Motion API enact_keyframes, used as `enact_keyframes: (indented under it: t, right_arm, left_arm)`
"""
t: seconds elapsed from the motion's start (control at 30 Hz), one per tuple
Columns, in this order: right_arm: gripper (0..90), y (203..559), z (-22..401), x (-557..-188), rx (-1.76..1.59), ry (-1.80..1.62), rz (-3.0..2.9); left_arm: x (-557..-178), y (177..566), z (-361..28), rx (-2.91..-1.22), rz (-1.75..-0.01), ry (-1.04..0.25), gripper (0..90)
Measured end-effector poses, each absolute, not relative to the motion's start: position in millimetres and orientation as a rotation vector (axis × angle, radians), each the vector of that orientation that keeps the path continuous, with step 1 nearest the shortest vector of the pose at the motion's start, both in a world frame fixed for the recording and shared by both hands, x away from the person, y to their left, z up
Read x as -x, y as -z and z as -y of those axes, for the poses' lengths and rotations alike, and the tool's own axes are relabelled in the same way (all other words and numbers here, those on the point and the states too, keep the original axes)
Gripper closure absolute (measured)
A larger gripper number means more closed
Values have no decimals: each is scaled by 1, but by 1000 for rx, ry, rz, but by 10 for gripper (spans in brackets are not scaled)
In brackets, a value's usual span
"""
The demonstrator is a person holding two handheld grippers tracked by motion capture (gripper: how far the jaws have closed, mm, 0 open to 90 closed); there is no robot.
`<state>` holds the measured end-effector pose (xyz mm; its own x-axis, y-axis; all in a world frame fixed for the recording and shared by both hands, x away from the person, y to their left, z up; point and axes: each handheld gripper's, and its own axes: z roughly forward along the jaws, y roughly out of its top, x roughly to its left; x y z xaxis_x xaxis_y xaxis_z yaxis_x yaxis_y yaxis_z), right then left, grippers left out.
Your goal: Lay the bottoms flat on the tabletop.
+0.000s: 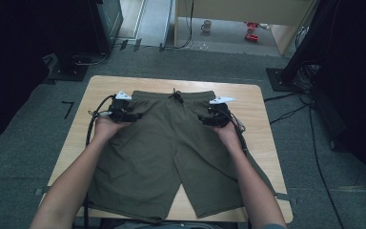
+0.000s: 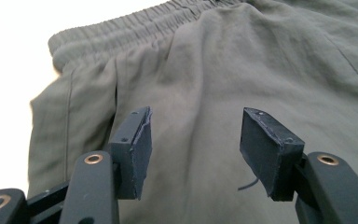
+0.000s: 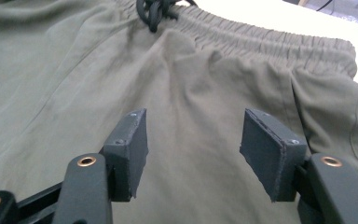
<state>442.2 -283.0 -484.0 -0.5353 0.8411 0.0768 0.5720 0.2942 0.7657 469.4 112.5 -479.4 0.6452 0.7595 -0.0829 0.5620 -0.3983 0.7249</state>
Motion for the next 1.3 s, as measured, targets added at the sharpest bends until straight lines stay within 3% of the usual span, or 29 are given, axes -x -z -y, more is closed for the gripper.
enact_keyframes:
  t: [0.63, 1.3]
  right_arm:
    - [384, 479, 328, -402, -1251, -1122, -2256]
    - [496, 480, 388, -373, -1293, -1092, -2155]
  left_arm:
    - [-434, 471, -155, -2134, -1004, -363, 418]
    - [-413, 486, -207, -2097, -1088, -425, 509]
